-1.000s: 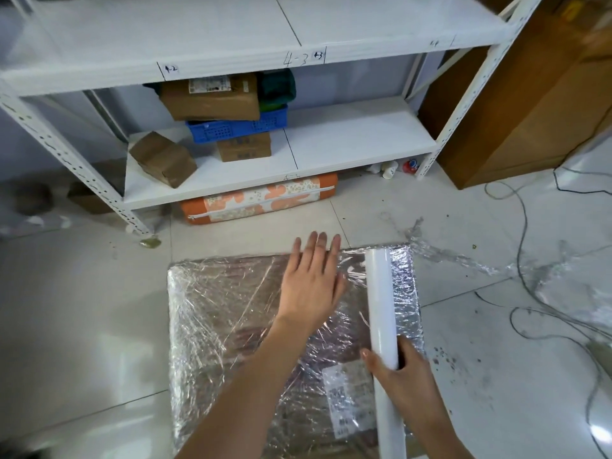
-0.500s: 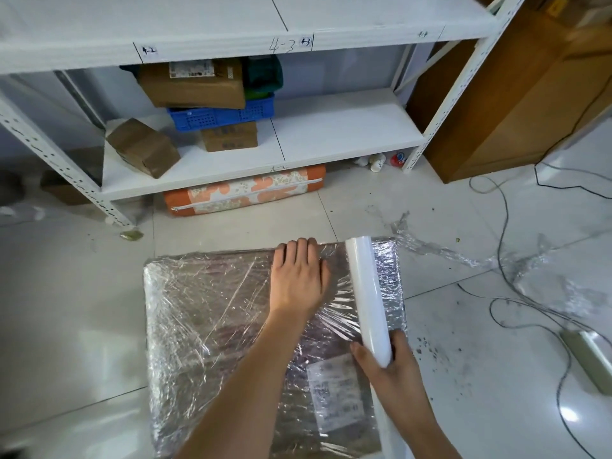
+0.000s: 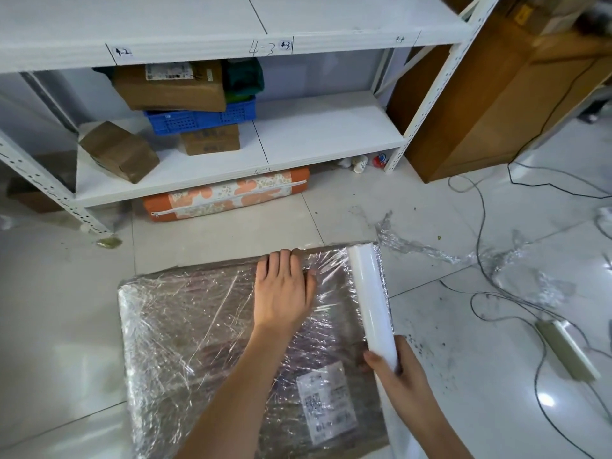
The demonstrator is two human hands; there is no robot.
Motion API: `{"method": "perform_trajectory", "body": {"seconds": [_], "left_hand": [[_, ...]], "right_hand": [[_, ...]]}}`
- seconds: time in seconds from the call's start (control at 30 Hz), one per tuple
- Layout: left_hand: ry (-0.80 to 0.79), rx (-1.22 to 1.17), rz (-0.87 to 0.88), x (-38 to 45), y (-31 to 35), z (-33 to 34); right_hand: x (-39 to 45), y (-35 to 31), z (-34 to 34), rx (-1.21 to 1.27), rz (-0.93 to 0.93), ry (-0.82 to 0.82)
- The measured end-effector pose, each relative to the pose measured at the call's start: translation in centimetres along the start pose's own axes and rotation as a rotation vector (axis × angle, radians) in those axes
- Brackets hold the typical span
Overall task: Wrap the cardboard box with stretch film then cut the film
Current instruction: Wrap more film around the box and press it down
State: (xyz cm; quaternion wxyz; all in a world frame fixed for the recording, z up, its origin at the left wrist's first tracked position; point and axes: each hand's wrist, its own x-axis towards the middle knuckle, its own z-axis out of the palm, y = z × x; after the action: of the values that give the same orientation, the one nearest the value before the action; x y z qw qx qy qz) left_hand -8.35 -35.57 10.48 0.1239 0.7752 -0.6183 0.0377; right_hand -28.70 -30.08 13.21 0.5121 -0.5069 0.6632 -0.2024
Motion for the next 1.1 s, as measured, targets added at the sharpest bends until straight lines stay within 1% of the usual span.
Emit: {"method": "perform_trajectory", "body": {"seconds": [0.07,0.17,0.3,0.37,0.47,0.5,0.57,0.63,0.77,0.97,1.03,1.1], "left_hand": [[0.010,-0.001,0.004,0.0,0.1,0.1],[0.013,0.004,0.006,0.1,0.3,0.1],[0.017,0.024,0.011,0.4,0.2,-0.2],[0.018,0.029,0.014,0.4,0.2,-0.2],[0.001,0.054,0.022,0.4,0.4,-0.1],[-0.005,0.064,0.026,0.4,0.4,0.0],[-0.007,0.077,0.035,0.3,0.5,0.0],[0.007,0.075,0.037,0.2,0.6,0.0],[0.018,0.077,0.030,0.1,0.9,-0.3],[-0.052,0.122,0.022,0.1,1.0,-0.9],[-0.011,0.157,0.012,0.2,1.3,-1.2],[0.007,0.185,0.061,0.2,2.3,-1.2]], "right_hand": [[0.2,-0.1,-0.7,0.014,-0.006,-0.010],[0.6,-0.2,-1.2,0.025,-0.013,0.048],[1.0,0.2,-0.9,-0.099,-0.058,0.106],[1.2,0.4,-1.2,-0.065,-0.068,0.114],[1.5,0.4,-1.6,0.070,0.006,0.090],[1.6,0.4,-1.8,0.067,0.008,0.084],[2.0,0.9,-2.0,-0.045,-0.050,0.114],[2.4,1.4,-2.1,-0.132,-0.089,0.184],[3.3,2.3,-2.3,-0.128,-0.088,0.252],[4.1,3.0,-2.6,-0.053,-0.069,0.177],[4.5,3.3,-2.5,-0.059,-0.066,0.180],[4.8,3.6,-2.3,-0.076,-0.058,0.182]]}}
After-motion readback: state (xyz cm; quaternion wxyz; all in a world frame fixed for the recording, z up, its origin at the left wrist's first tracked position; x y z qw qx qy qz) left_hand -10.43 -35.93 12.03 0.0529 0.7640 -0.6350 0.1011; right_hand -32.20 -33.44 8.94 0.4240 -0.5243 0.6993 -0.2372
